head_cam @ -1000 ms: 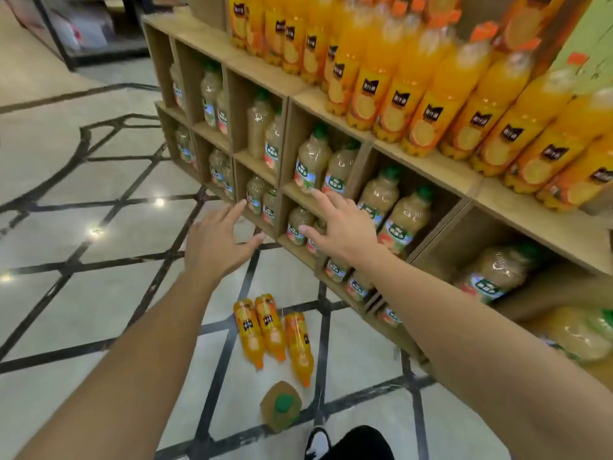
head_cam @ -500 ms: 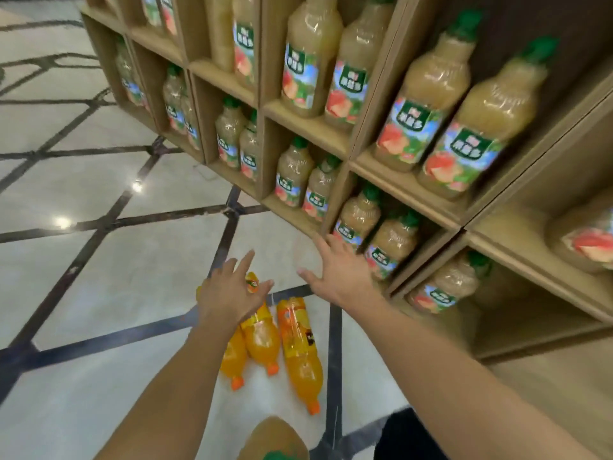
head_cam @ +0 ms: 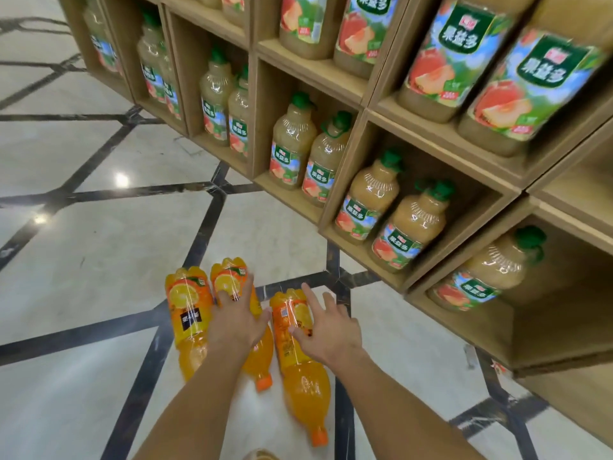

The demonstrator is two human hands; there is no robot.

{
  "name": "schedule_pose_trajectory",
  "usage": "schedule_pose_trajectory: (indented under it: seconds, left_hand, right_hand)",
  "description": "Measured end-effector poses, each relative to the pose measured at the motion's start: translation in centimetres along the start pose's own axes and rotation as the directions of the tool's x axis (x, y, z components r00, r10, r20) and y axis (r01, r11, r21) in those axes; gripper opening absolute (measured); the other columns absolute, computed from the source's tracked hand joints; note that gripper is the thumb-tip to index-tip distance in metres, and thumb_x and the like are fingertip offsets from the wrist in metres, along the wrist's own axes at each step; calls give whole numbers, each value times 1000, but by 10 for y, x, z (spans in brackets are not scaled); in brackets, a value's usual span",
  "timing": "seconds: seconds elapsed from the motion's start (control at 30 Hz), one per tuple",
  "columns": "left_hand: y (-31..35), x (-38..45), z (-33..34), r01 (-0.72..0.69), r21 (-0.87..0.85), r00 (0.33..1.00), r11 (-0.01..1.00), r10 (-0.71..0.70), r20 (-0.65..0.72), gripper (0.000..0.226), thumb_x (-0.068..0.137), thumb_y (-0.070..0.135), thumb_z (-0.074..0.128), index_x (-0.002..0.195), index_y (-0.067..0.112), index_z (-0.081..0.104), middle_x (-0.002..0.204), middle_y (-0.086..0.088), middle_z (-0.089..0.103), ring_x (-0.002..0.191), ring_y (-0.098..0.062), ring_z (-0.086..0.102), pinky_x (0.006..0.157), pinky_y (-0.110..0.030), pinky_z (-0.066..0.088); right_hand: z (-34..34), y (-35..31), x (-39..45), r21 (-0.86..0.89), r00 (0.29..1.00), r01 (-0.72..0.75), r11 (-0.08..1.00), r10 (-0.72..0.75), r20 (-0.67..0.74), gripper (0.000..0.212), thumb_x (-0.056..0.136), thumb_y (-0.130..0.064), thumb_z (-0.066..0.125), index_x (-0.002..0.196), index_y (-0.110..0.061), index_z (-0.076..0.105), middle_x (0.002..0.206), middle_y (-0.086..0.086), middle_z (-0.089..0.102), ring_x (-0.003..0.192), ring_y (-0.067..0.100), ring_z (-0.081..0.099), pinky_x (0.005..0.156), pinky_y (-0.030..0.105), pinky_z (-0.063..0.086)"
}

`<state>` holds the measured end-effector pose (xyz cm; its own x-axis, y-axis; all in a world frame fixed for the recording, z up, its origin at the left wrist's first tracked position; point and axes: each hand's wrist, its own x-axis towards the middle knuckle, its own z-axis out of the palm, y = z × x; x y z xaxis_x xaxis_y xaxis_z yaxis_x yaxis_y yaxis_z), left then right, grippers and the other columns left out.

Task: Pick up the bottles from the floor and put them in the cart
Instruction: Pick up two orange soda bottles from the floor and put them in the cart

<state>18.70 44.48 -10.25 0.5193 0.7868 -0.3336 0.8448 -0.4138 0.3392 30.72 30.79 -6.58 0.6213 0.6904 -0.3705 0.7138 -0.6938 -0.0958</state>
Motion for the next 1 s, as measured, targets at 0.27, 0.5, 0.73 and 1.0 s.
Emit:
schedule_pose_trajectory:
  seconds: [0.27, 0.5, 0.73, 1.0]
  left_hand:
    - [16, 19, 28, 105, 299, 994, 948, -92, -57, 89, 98, 67, 33, 157, 31, -23, 150, -43, 25, 132, -52, 40, 109, -48, 36]
    - [20, 16, 44, 191, 246, 981, 950, -178, -74, 98, 95, 64, 43, 157, 28, -25, 151, -45, 11, 132, -55, 36, 109, -51, 36]
    - [9, 15, 48, 238, -82, 969, 968, -243, -51, 107, 86, 50, 66, 154, 49, -17, 158, -27, -3, 126, -55, 44, 98, -52, 46]
    - [-6, -1, 30, 208, -234, 973, 950, -225, -48, 98, 88, 39, 66, 155, 55, -4, 157, -19, 10, 118, -48, 52, 92, -48, 50]
  right_hand:
    - [49, -3, 5, 178, 976, -89, 980, 50, 212, 105, 83, -77, 49, 138, -52, -37, 157, 12, 30, 130, 40, 50, 99, 52, 49]
    - [67, -16, 4, 297, 967, -127, 946, 52, 248, 130, 71, -70, 73, 134, -53, -40, 157, 14, 20, 133, 41, 45, 102, 52, 43]
    - [69, -15, 6, 341, 970, -175, 924, 102, 222, 128, 78, -54, 76, 135, -55, -38, 145, 10, 31, 126, 36, 50, 99, 48, 48]
    - [50, -6, 6, 321, 985, -125, 939, 78, 155, 121, 79, -53, 74, 137, -59, -32, 134, 13, 36, 119, 38, 50, 93, 51, 52]
